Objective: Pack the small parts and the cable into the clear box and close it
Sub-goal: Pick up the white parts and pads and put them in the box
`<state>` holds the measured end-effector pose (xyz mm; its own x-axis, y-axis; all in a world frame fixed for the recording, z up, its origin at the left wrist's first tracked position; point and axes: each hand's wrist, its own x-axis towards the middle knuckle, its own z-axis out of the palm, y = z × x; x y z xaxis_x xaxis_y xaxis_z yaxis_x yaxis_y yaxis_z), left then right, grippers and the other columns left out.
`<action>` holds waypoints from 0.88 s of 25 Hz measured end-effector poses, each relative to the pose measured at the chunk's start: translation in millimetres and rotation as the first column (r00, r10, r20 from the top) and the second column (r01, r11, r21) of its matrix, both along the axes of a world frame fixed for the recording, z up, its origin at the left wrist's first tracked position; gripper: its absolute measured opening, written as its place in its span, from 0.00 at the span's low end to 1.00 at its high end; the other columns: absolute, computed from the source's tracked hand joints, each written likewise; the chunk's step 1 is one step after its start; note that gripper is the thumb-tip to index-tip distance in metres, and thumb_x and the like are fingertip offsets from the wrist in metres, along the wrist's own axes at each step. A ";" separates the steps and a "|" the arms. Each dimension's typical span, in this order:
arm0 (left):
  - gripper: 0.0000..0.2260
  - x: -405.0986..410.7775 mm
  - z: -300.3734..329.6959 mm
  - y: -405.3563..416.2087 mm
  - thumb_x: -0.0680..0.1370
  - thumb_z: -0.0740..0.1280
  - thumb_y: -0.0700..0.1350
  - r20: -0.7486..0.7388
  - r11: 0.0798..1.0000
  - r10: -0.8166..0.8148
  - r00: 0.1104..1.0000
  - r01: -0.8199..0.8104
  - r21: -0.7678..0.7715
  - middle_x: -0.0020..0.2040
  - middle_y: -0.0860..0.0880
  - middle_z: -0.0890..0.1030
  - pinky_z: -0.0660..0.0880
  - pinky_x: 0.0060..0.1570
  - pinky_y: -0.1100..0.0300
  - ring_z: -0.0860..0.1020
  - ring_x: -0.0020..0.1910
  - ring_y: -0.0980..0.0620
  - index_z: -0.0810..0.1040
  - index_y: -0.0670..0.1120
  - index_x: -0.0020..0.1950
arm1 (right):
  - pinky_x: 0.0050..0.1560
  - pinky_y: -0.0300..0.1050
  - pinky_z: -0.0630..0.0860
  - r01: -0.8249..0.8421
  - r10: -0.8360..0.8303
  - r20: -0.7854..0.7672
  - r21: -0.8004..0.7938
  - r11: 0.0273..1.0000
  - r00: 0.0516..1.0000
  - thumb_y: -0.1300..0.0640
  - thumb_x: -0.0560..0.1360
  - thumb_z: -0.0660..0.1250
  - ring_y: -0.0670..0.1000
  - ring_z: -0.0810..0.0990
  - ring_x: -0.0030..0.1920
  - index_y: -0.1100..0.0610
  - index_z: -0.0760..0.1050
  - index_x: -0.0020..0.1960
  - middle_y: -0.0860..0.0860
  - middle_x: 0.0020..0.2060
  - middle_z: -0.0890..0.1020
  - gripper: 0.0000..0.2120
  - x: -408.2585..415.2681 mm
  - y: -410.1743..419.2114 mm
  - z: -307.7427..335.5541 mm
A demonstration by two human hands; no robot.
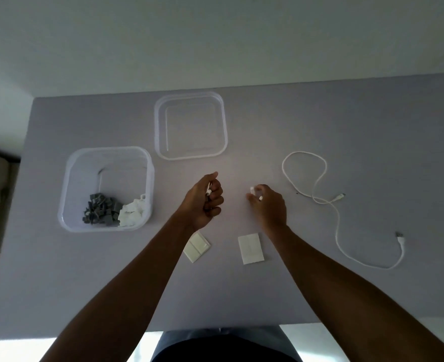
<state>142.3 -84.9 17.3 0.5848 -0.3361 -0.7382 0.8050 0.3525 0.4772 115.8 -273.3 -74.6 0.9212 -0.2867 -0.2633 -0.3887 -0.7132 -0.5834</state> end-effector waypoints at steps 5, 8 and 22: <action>0.18 -2.3 10.5 28.6 0.80 0.61 0.52 -0.037 0.980 0.196 0.980 -0.197 -0.020 0.25 0.53 0.61 0.51 0.19 0.63 0.57 0.20 0.57 0.64 0.50 0.30 | 0.46 0.48 0.75 0.030 -0.028 0.058 -0.049 0.998 0.998 0.53 0.78 0.66 0.60 0.82 0.49 0.57 0.81 0.51 0.56 0.46 0.85 0.08 -10.5 11.1 -5.4; 0.19 -3.9 16.1 52.3 0.80 0.61 0.52 -0.043 0.972 0.237 0.971 -0.236 0.008 0.24 0.53 0.61 0.52 0.18 0.63 0.57 0.20 0.56 0.64 0.50 0.30 | 0.46 0.51 0.75 0.059 -0.058 0.011 -0.072 0.996 0.998 0.55 0.77 0.65 0.62 0.82 0.48 0.57 0.79 0.50 0.57 0.46 0.85 0.07 -17.7 24.0 -7.8; 0.18 -4.2 3.0 121.6 0.80 0.62 0.50 -0.042 0.995 -0.006 0.999 0.010 0.100 0.26 0.52 0.61 0.52 0.21 0.63 0.57 0.21 0.56 0.65 0.50 0.30 | 0.35 0.41 0.71 -0.112 0.109 0.031 0.156 0.981 0.994 0.48 0.73 0.74 0.48 0.76 0.30 0.51 0.80 0.54 0.48 0.30 0.77 0.12 -95.3 79.2 10.3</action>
